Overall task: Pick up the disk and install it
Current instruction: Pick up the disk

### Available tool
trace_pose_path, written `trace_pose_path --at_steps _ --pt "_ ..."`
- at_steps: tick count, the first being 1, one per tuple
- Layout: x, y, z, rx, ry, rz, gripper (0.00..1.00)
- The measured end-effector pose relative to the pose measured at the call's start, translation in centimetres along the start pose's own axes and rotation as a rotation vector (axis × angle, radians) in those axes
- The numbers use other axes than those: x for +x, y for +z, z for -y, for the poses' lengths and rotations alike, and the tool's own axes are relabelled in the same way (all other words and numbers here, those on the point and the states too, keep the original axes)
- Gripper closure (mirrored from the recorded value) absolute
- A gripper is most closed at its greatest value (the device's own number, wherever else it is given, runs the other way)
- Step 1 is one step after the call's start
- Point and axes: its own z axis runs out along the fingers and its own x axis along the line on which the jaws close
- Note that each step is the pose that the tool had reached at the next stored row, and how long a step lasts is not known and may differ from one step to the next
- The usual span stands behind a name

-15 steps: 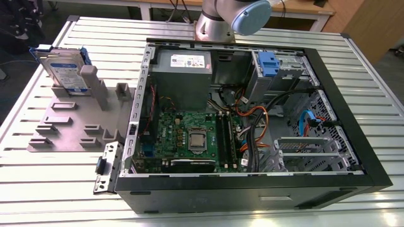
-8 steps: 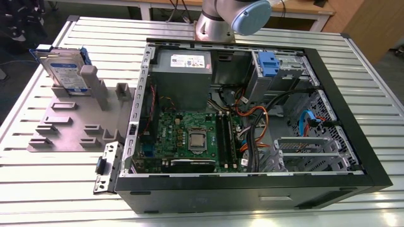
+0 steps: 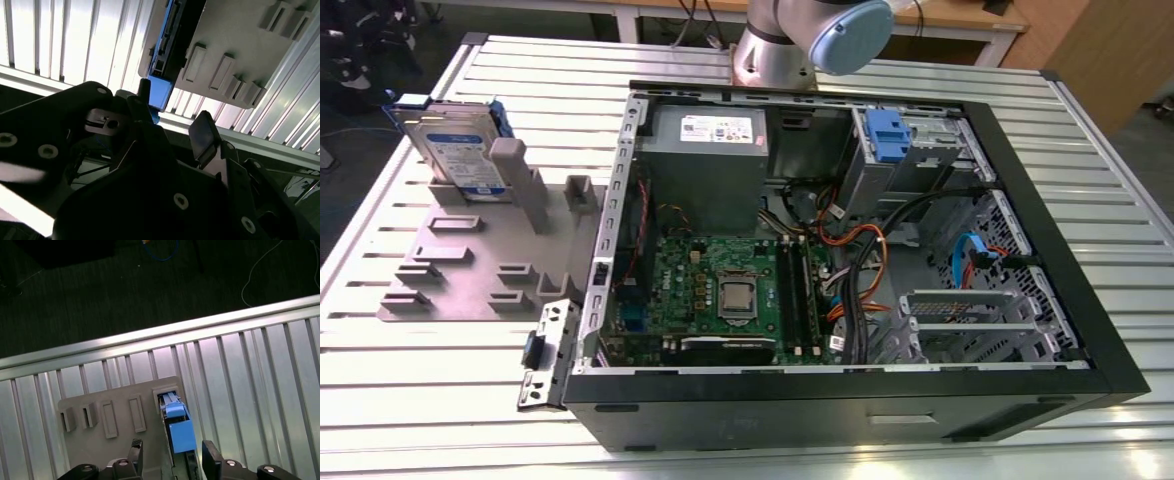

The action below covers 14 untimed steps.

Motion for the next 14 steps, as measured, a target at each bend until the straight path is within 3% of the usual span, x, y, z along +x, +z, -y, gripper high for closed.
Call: trace_pose_path --at_steps 1,2,3,8,14 --pt "0.00 0.04 0.00 0.0002 0.000 0.0000 0.43" --pt "-0.18 0.55 -0.04 -0.0002 0.000 -0.0004 0.36" --pt "-0.21 0.73 -0.04 -0.0002 -0.005 -0.0004 0.36" --pt "-0.23 1.37 -0.08 -0.0008 -0.072 0.0004 0.36" --pt "-0.49 2.45 -0.64 0.0004 -0.082 0.0029 0.36"
